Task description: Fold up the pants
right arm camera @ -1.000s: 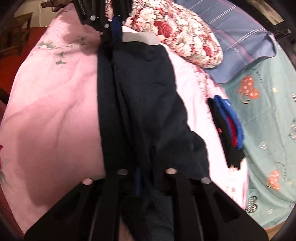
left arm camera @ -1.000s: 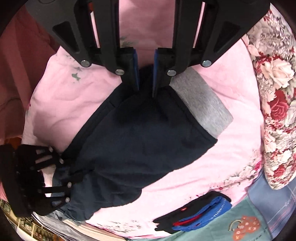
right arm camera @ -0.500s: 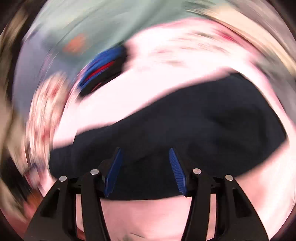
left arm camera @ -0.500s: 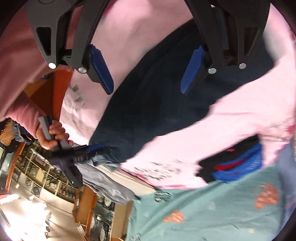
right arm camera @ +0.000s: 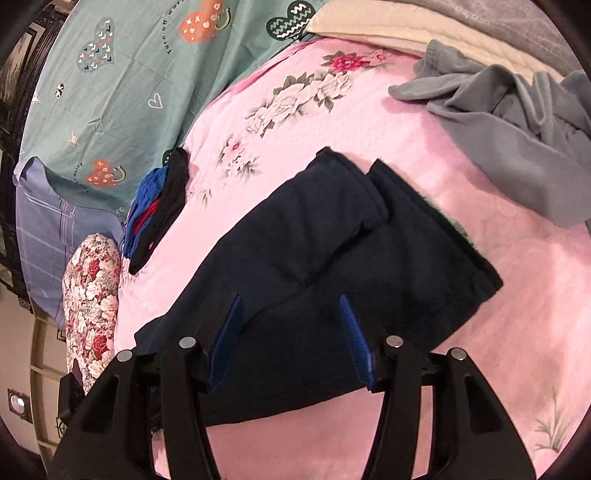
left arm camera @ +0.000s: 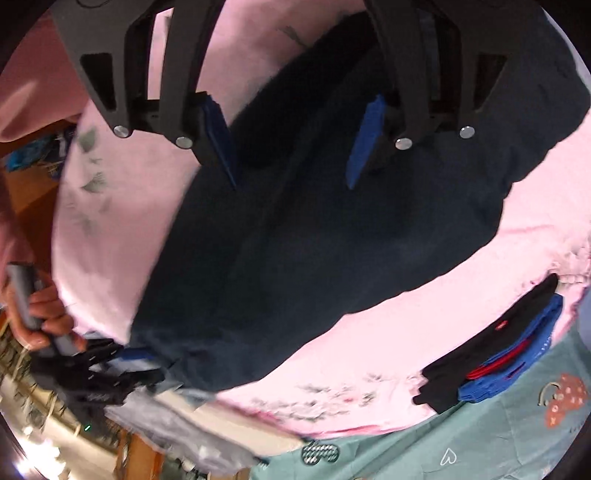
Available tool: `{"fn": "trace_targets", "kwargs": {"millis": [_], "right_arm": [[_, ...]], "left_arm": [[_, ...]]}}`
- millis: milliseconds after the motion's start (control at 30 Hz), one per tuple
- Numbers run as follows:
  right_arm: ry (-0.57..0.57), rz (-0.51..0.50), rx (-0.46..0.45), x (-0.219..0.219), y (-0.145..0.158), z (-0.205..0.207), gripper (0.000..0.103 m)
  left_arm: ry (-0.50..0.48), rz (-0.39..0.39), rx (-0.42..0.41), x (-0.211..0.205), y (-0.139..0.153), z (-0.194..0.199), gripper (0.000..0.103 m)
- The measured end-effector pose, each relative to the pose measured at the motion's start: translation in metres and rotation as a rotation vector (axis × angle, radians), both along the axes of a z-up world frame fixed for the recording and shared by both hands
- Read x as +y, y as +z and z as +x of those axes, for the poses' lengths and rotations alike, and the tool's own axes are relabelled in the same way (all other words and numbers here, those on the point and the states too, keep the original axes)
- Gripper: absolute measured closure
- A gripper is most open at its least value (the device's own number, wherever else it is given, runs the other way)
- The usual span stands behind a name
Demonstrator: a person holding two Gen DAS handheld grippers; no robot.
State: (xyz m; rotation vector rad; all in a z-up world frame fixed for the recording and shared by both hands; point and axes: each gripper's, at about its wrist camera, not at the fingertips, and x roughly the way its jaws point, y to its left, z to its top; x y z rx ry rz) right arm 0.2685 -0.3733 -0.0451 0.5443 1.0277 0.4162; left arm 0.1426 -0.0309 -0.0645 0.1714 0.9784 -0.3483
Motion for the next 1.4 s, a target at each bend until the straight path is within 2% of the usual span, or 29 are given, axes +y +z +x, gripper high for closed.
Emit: {"fn": "trace_targets", "kwargs": {"millis": [67,133,200,300,400,467,500,600,700,867,900,933,967,1000,1100,1133,1200,1267,1333,1400], "right_arm": [[0.021,0.002,0.003,0.003,-0.004,-0.001,0.048],[0.049,0.012,0.005,0.007,-0.006,-0.003,0.048],[0.083,0.017,0.019,0.012,-0.008,-0.006,0.048],[0.214,0.068,0.047,0.033,-0.012,-0.013,0.048],[0.298,0.082,0.054,0.049,-0.012,-0.018,0.048],[0.306,0.084,0.051,0.05,-0.01,-0.017,0.048],[0.286,0.086,0.051,0.046,-0.01,-0.014,0.048],[0.124,0.117,0.087,0.012,-0.016,0.005,0.044],[0.004,0.183,0.129,-0.016,-0.028,0.023,0.044],[-0.103,0.231,0.137,-0.035,-0.036,0.054,0.044],[-0.117,0.225,0.132,-0.036,-0.037,0.059,0.047],[-0.133,0.205,0.134,-0.035,-0.036,0.063,0.054],[-0.126,0.182,0.127,-0.031,-0.032,0.067,0.082],[-0.107,0.166,0.115,-0.027,-0.028,0.069,0.096],[-0.053,0.135,0.03,-0.016,0.004,0.076,0.097],[-0.029,0.141,-0.028,-0.014,0.026,0.075,0.097],[0.004,0.199,-0.138,-0.019,0.065,0.065,0.097],[0.03,0.246,-0.22,-0.025,0.089,0.05,0.098],[0.034,0.252,-0.24,-0.039,0.09,0.028,0.098],[-0.001,0.205,-0.16,-0.055,0.061,0.008,0.097]], "left_arm": [[0.008,0.019,0.019,-0.002,-0.003,0.004,0.044],[0.005,0.038,0.018,-0.002,-0.001,0.004,0.053],[-0.01,0.044,0.018,-0.005,0.0,0.006,0.078],[-0.007,0.054,0.016,-0.007,0.003,0.009,0.096],[0.021,0.031,0.003,-0.002,0.009,0.011,0.098],[0.04,0.008,-0.011,0.001,0.016,0.011,0.098],[0.051,-0.008,-0.023,0.004,0.021,0.01,0.098],[0.051,-0.041,-0.051,0.006,0.031,0.005,0.098],[0.044,-0.035,-0.068,0.004,0.035,0.003,0.098],[0.05,-0.048,-0.069,0.007,0.035,0.003,0.098],[0.053,-0.055,-0.071,0.008,0.036,0.003,0.098],[0.056,-0.056,-0.073,0.008,0.036,0.003,0.098],[0.06,-0.056,-0.077,0.009,0.036,0.003,0.098],[0.062,-0.057,-0.081,0.009,0.037,0.003,0.098],[0.061,-0.061,-0.106,0.013,0.045,0.002,0.098],[0.062,-0.066,-0.118,0.015,0.05,0.001,0.098],[0.065,-0.098,-0.151,0.022,0.062,-0.004,0.098],[0.053,-0.138,-0.164,0.024,0.068,-0.011,0.098],[0.02,-0.154,-0.16,0.017,0.064,-0.021,0.098],[-0.015,-0.147,-0.118,0.007,0.048,-0.027,0.098]]}}
